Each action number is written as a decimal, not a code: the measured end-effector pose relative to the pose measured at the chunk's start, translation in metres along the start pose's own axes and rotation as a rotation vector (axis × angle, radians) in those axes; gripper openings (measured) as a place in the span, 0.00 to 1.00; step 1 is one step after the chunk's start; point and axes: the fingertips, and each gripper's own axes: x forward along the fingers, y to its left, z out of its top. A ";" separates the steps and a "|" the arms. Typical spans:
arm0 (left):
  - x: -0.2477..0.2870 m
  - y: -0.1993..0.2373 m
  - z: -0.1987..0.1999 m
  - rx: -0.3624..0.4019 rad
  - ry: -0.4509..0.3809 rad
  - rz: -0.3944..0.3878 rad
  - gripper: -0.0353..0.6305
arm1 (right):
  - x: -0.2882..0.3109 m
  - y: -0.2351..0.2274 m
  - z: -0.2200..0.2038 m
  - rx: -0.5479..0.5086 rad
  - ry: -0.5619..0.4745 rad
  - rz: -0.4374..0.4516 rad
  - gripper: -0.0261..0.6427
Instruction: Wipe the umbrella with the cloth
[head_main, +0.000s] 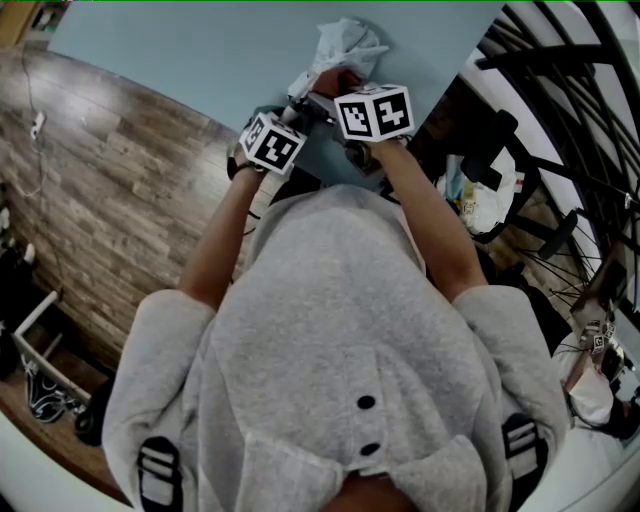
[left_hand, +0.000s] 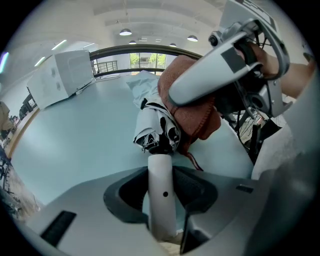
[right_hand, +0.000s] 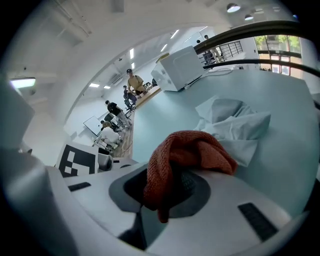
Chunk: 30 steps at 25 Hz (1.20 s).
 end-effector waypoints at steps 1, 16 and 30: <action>0.000 0.000 0.000 0.000 -0.001 -0.002 0.29 | 0.000 -0.001 0.001 0.007 -0.002 0.001 0.16; 0.000 -0.001 -0.002 -0.003 0.001 -0.015 0.29 | -0.005 -0.015 0.014 0.042 -0.021 0.020 0.16; 0.001 0.001 0.001 0.000 0.002 -0.017 0.29 | -0.017 -0.033 0.031 0.059 -0.042 0.011 0.16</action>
